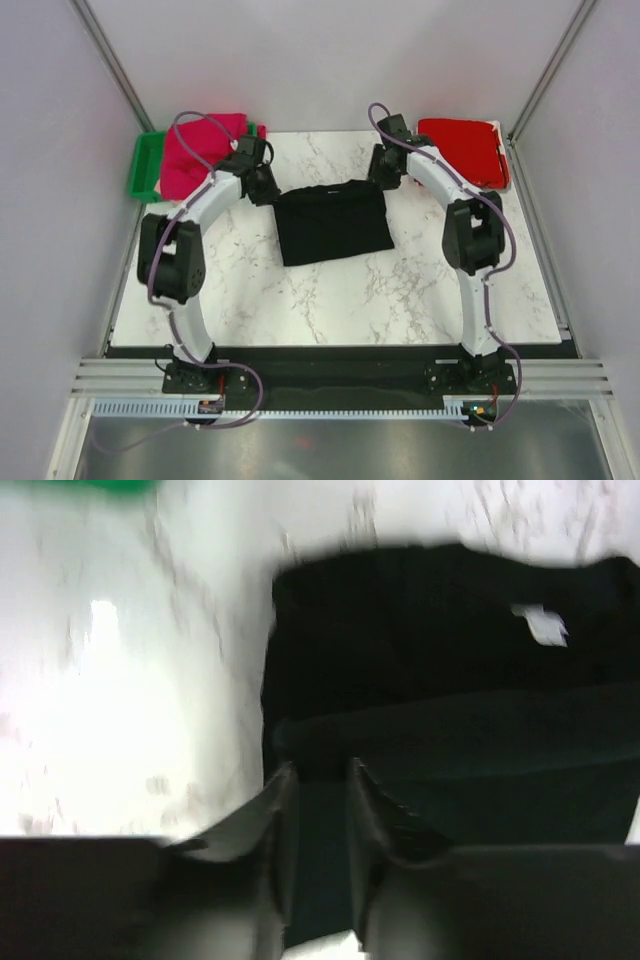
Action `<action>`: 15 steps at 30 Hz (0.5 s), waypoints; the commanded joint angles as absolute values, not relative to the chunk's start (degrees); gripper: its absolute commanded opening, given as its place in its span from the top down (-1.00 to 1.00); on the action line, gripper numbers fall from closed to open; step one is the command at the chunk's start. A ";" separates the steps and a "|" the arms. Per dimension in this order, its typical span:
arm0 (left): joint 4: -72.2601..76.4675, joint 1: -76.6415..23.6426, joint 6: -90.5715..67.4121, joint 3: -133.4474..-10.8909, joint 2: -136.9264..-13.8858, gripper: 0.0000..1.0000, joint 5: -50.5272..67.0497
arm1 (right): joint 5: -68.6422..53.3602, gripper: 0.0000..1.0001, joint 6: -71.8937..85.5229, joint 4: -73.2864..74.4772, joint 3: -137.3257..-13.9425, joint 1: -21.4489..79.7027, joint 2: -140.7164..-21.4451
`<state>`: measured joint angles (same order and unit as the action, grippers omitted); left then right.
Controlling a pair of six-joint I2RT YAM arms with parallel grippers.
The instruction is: Fold and stack the t-shirts
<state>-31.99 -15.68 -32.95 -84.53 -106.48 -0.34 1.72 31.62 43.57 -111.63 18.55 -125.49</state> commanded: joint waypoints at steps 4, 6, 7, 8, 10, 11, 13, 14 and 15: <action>-41.19 -10.28 -26.20 -113.24 -129.02 -0.99 5.62 | 2.98 -0.96 28.39 43.33 -132.18 16.08 -140.97; -40.87 -10.37 -26.45 -111.56 -126.93 -0.99 5.19 | 6.58 -0.96 27.51 42.63 -126.51 16.08 -135.48; -39.39 -10.63 -26.46 -109.97 -123.09 -0.99 4.58 | 7.29 -0.96 27.16 38.28 -122.04 16.17 -132.22; -38.77 -10.72 -26.54 -108.30 -121.13 -0.99 4.57 | 7.82 -0.96 27.07 34.93 -110.68 16.17 -128.62; -37.89 -10.90 -26.72 -103.64 -115.35 -0.99 4.57 | 7.04 -0.96 27.95 26.16 -99.72 16.17 -118.25; -37.79 -11.07 -26.89 -102.41 -113.75 -0.99 4.74 | 5.90 -0.96 28.47 23.75 -90.88 16.17 -115.34; -37.53 -11.42 -27.24 -98.45 -109.88 -0.99 4.92 | 2.92 -0.96 30.23 19.45 -83.97 16.61 -108.59; -37.36 -12.03 -27.33 -97.39 -106.56 -0.99 5.01 | 2.20 -0.96 30.58 18.47 -78.54 16.96 -106.98; -37.53 -12.39 -27.25 -95.73 -105.13 -0.99 5.01 | 1.59 -0.96 31.63 17.67 -75.96 17.83 -104.00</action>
